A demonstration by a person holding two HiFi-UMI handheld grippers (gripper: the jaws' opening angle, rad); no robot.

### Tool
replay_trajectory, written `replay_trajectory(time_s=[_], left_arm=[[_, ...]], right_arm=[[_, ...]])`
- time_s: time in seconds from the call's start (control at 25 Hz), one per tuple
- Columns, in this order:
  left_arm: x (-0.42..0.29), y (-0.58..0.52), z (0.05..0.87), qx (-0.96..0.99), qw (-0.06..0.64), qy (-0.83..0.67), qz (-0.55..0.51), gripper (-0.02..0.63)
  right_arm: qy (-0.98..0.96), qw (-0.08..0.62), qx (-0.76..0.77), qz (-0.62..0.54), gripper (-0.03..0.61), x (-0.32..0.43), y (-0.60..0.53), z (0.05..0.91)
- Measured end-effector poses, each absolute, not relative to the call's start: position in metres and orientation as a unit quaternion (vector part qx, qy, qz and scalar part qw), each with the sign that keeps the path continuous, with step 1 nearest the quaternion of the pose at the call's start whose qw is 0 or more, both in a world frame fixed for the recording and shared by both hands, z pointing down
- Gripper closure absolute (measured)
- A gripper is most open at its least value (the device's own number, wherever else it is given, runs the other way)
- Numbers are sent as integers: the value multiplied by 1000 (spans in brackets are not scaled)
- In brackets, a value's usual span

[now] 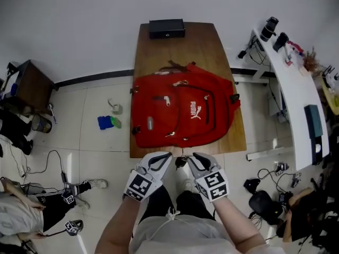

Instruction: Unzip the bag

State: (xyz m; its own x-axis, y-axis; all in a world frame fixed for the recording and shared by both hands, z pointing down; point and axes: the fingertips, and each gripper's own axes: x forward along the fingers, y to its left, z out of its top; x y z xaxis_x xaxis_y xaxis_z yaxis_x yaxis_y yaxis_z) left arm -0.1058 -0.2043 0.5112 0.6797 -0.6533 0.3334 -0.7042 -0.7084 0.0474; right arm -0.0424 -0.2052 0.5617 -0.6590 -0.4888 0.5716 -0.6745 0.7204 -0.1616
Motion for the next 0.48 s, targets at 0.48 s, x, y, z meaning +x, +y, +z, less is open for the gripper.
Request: replay_trajectory(time_s=[0.48], left_arm=[[-83, -259, 597, 911, 136, -332, 202, 607]], right_arm=[[-842, 319, 378, 214, 447, -68, -238, 673]])
